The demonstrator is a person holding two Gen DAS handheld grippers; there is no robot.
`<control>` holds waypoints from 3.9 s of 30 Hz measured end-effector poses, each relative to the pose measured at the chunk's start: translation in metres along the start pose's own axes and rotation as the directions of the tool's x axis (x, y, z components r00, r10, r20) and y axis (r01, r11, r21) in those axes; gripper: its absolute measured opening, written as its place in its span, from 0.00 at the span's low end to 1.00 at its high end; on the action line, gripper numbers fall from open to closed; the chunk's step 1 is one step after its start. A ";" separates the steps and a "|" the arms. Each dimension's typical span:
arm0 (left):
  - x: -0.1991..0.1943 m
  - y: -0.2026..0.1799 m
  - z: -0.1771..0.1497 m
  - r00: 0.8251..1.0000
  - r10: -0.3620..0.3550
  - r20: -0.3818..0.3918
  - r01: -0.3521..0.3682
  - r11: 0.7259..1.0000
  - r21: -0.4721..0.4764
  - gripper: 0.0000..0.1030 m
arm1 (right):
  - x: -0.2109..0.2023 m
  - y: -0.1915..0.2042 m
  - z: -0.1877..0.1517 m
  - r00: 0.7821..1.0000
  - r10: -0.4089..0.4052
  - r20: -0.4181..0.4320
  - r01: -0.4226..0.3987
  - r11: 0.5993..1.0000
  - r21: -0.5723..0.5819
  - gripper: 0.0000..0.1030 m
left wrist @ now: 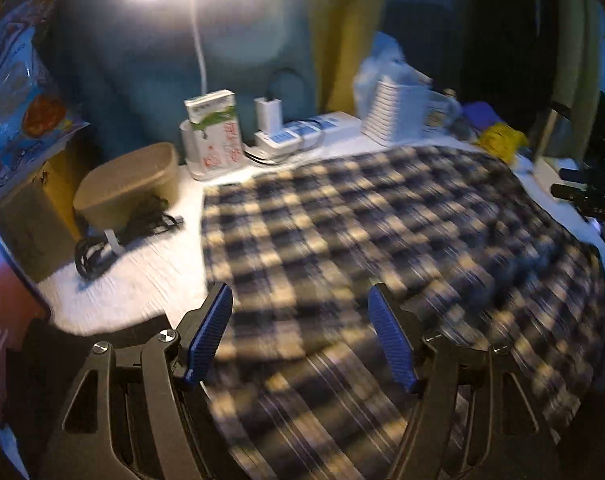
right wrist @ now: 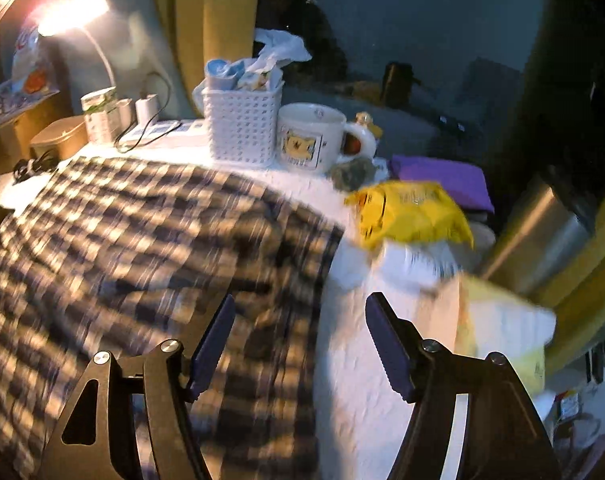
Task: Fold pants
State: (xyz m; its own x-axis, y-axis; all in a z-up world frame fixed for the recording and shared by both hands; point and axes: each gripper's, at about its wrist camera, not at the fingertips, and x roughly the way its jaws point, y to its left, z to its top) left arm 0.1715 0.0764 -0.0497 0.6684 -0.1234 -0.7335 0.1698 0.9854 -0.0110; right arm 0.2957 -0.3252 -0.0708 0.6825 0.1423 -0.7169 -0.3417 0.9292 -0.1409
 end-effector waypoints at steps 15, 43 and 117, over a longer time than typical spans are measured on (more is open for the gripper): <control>0.026 -0.024 -0.094 0.988 0.036 -0.150 -0.037 0.999 0.000 0.72 | -0.018 0.055 -0.092 0.996 -0.044 -0.073 0.036 0.994 -0.104 0.68; -0.074 -0.054 -0.172 1.000 0.009 -0.030 -0.011 0.999 -0.045 0.73 | -0.089 0.046 -0.137 0.996 -0.086 -0.022 0.086 0.996 0.005 0.69; -0.112 -0.032 -0.103 0.945 0.076 0.319 -0.037 0.991 -0.126 0.07 | -0.092 0.021 -0.093 0.973 -0.080 0.216 0.085 0.996 -0.015 0.14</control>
State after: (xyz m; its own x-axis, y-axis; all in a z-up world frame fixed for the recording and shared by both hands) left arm 0.0163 0.0703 -0.0370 0.8756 -0.0791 -0.4765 0.0522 0.9962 -0.0695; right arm 0.1659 -0.3509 -0.0714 0.8310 0.1382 -0.5388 -0.2923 0.9326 -0.2116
